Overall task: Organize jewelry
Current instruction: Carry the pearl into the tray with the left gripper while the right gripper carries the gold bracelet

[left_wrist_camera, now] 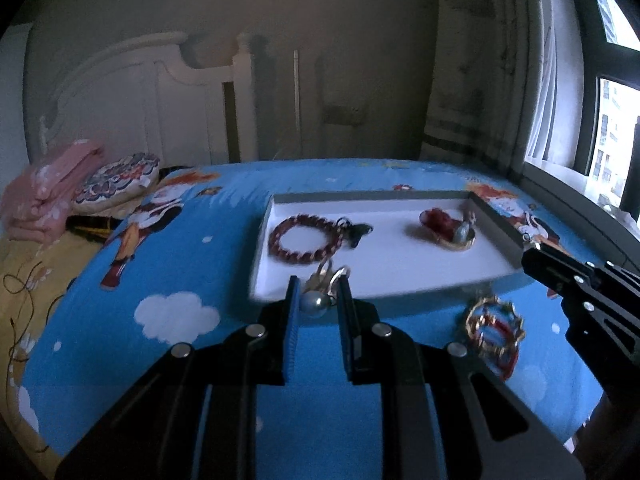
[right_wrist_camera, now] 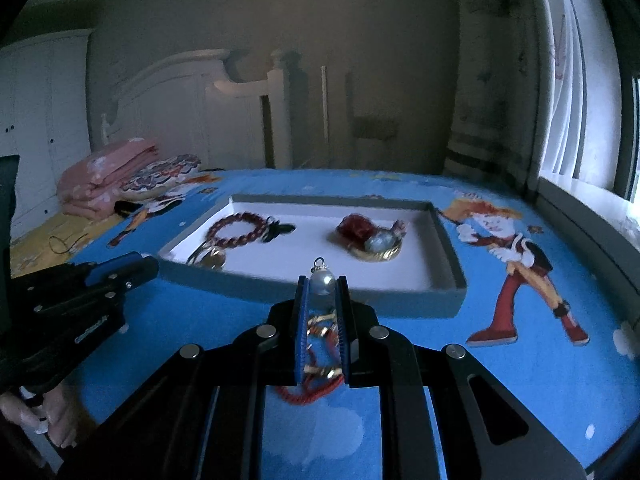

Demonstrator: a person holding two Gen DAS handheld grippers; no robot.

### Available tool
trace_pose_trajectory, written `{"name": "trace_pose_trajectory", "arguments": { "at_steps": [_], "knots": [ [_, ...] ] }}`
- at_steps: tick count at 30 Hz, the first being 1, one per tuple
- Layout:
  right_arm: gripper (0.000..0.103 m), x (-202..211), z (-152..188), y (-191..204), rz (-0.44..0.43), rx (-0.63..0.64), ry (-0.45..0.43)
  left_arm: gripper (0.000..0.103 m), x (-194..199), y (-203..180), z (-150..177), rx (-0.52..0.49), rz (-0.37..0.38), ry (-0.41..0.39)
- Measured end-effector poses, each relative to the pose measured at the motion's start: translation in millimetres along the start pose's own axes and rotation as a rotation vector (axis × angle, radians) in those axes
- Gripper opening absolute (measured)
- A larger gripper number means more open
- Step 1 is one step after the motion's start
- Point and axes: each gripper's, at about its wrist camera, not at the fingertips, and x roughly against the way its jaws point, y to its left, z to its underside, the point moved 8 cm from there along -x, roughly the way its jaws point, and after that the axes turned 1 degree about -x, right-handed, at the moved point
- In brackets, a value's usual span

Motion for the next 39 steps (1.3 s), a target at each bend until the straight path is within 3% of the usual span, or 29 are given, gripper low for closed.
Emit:
{"name": "trace_pose_trajectory", "arguments": {
  "at_steps": [7,17,27,28,31,33,34,35,39],
  "knots": [
    [0.013,-15.6,-17.6,-10.6,0.015,-0.001,0.001,0.018,-18.0,-17.9,-31.2,-0.032,0.005,-0.021],
    [0.013,-45.4,-41.3,-6.7,0.02,0.048,0.011,0.018,-62.1,-17.5,-63.5,-0.003,-0.029,0.014],
    [0.014,-87.4,-46.6,-4.4,0.017,0.076,0.088,0.019,-102.7,-12.4,-65.1,-0.021,-0.099,0.073],
    [0.014,-90.7,-46.3,-4.0,0.004,0.073,0.099,0.022,-104.9,-11.2,-63.8,-0.019,-0.104,0.079],
    [0.016,-99.1,-43.8,-6.9,0.007,0.074,0.136,0.047,-109.0,-3.8,-60.2,0.004,-0.118,0.087],
    [0.024,-101.8,-41.8,-8.0,0.006,0.072,0.156,0.049,-106.9,-0.6,-60.3,0.004,-0.13,0.07],
    [0.039,-101.6,-41.6,-10.2,0.008,0.063,0.156,0.049,-106.2,0.4,-60.0,-0.002,-0.132,0.069],
    [0.045,-100.4,-42.4,-11.9,0.005,0.055,0.148,0.049,-104.9,0.8,-59.8,-0.005,-0.131,0.069],
    [0.045,-95.4,-43.7,-14.9,0.012,0.067,0.128,0.055,-98.3,3.4,-60.7,-0.001,-0.136,0.057]
  ]
}}
